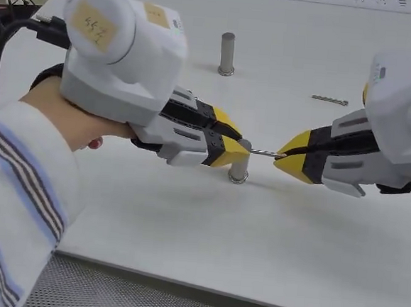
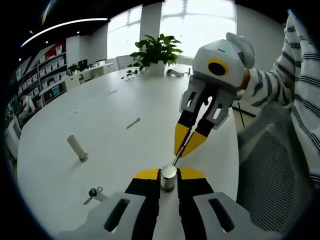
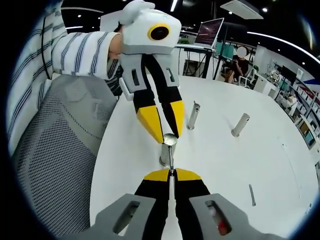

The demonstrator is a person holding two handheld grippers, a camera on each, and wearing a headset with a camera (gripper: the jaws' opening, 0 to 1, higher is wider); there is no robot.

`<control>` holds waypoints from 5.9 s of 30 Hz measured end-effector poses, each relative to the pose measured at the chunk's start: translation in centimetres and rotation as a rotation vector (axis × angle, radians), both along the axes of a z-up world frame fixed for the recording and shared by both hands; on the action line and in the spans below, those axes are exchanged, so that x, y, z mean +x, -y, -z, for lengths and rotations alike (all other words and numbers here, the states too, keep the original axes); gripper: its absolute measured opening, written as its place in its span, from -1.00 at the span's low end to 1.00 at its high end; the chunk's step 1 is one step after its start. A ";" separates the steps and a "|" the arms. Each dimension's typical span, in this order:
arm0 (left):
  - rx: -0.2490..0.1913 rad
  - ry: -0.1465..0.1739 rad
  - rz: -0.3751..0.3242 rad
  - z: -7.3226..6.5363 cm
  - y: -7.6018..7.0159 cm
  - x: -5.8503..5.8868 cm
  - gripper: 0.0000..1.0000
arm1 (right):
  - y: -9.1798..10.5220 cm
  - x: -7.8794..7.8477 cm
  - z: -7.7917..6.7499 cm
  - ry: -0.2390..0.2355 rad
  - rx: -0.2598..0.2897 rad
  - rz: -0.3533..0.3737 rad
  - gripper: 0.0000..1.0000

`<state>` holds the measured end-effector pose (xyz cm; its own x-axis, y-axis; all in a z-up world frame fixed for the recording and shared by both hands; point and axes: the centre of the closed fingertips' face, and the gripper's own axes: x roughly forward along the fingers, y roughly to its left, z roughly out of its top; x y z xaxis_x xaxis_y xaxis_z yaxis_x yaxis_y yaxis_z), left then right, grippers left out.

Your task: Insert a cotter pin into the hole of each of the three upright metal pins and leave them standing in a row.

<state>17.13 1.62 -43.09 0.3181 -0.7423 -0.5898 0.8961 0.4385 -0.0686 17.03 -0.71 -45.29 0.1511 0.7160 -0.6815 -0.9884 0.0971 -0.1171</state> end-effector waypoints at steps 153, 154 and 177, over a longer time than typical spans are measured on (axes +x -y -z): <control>-0.176 -0.050 -0.400 -1.7 -6.7 -5.3 0.90 | -1.9 6.2 2.0 -0.072 0.237 0.013 -0.71; -0.177 -0.048 -0.401 -1.7 -6.7 -5.3 0.90 | -2.0 6.2 1.9 -0.073 0.234 0.017 -0.64; -0.228 -0.013 -0.447 -3.5 -6.9 -4.5 0.90 | -0.6 4.2 -4.1 -0.044 0.249 0.076 0.36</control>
